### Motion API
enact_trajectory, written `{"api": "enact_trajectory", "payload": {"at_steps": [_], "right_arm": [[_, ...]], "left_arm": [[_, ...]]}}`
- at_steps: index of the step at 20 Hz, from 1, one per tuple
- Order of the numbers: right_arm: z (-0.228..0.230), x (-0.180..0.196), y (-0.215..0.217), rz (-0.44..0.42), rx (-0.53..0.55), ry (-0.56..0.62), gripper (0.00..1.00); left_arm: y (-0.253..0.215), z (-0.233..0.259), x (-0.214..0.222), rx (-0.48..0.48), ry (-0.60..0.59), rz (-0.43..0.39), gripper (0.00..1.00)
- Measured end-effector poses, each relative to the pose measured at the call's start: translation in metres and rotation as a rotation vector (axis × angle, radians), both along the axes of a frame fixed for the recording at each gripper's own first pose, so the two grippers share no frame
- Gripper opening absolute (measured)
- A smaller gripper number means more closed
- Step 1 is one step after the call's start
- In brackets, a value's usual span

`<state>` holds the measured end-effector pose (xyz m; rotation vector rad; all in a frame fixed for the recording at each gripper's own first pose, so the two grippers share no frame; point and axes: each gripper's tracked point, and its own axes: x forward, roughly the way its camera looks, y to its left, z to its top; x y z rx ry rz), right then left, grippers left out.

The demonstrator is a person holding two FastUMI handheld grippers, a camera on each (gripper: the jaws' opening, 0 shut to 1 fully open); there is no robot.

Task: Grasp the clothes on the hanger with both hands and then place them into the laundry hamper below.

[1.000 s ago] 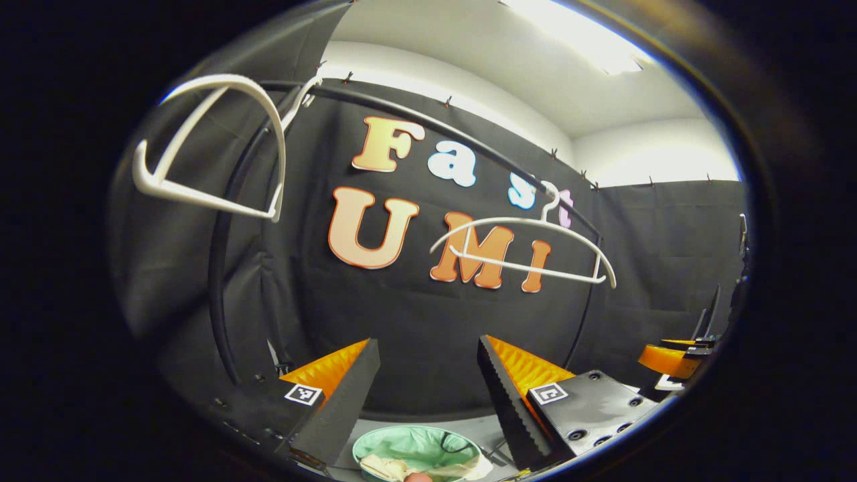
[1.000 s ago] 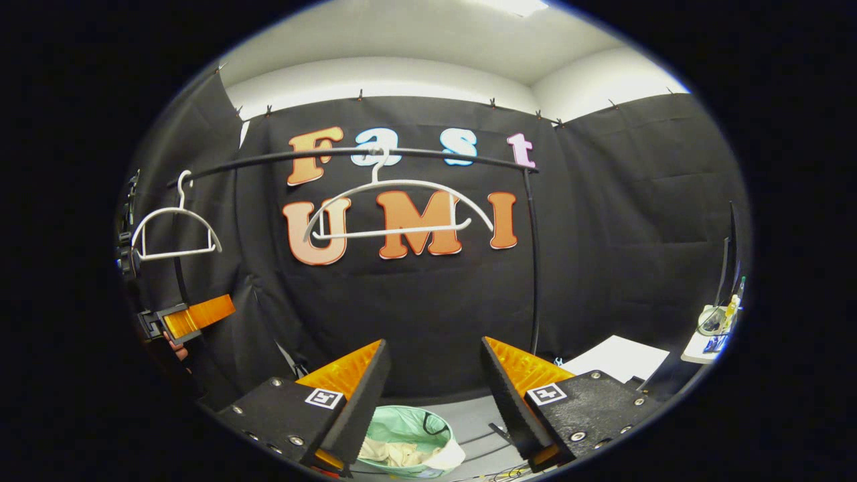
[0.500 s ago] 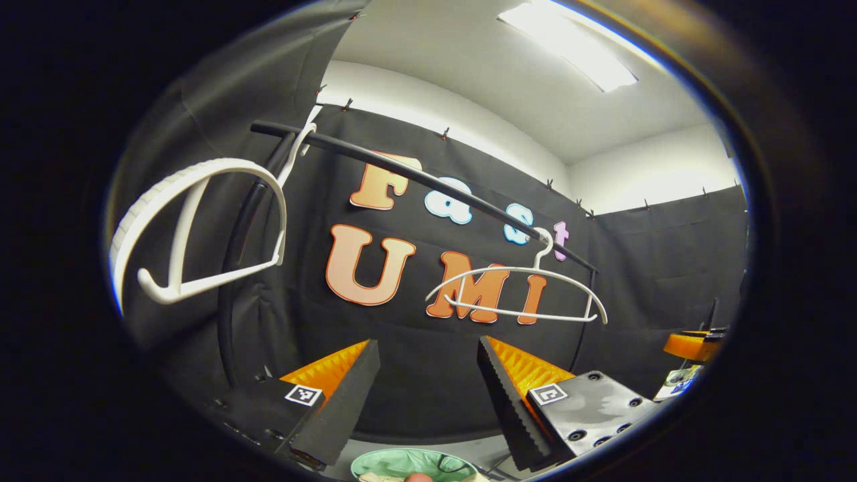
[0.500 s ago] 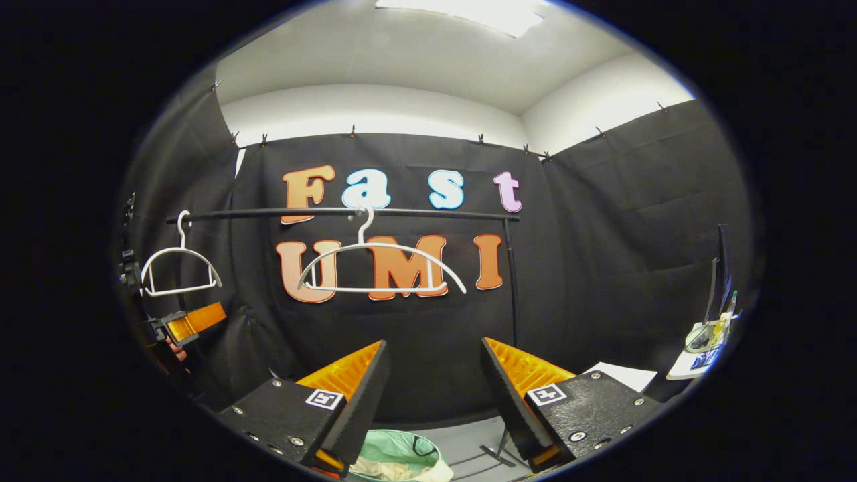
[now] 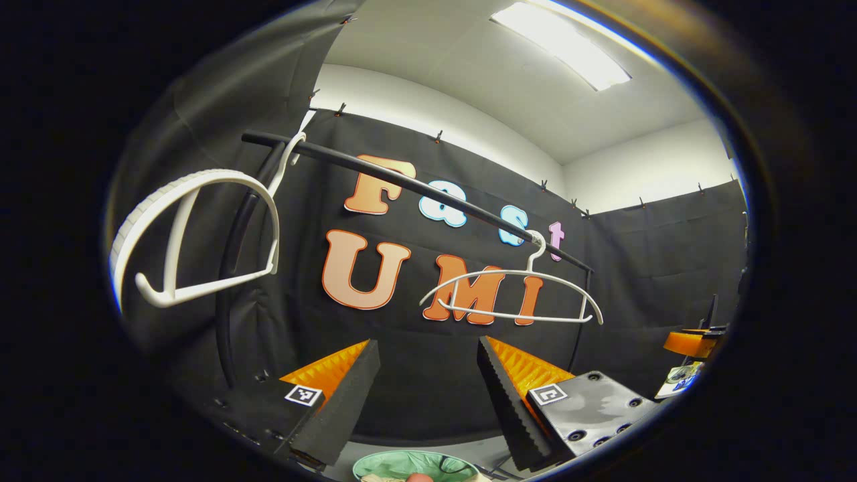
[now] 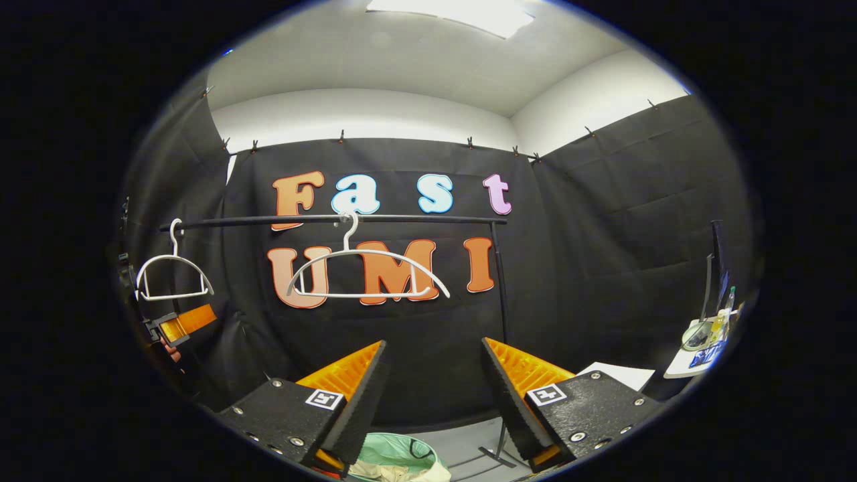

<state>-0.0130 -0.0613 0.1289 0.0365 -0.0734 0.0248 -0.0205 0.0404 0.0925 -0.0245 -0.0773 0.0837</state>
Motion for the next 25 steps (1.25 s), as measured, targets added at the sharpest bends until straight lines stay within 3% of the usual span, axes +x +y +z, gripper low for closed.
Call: {"api": "enact_trajectory", "payload": {"at_steps": [1, 3, 20, 24, 25], "right_arm": [[-0.002, 0.0, -0.001, -0.001, 0.005, 0.004, 0.84], [-0.004, 0.0, -0.002, -0.003, 0.019, 0.007, 0.84], [-0.004, -0.007, 0.009, 0.02, 0.028, -0.004, 0.84], [-0.03, -0.001, 0.008, 0.037, 0.032, 0.003, 0.84], [-0.034, -0.001, 0.009, 0.041, 0.033, 0.005, 0.84]], "left_arm": [[0.0, -0.001, -0.001, -0.001, 0.002, -0.001, 0.96], [-0.002, -0.002, -0.001, -0.006, 0.003, -0.003, 1.0], [0.007, -0.013, -0.017, 0.012, 0.035, 0.022, 0.96], [0.007, -0.019, -0.02, 0.002, 0.051, 0.019, 1.0], [0.008, -0.018, -0.02, 0.005, 0.051, 0.02, 0.97]]}}
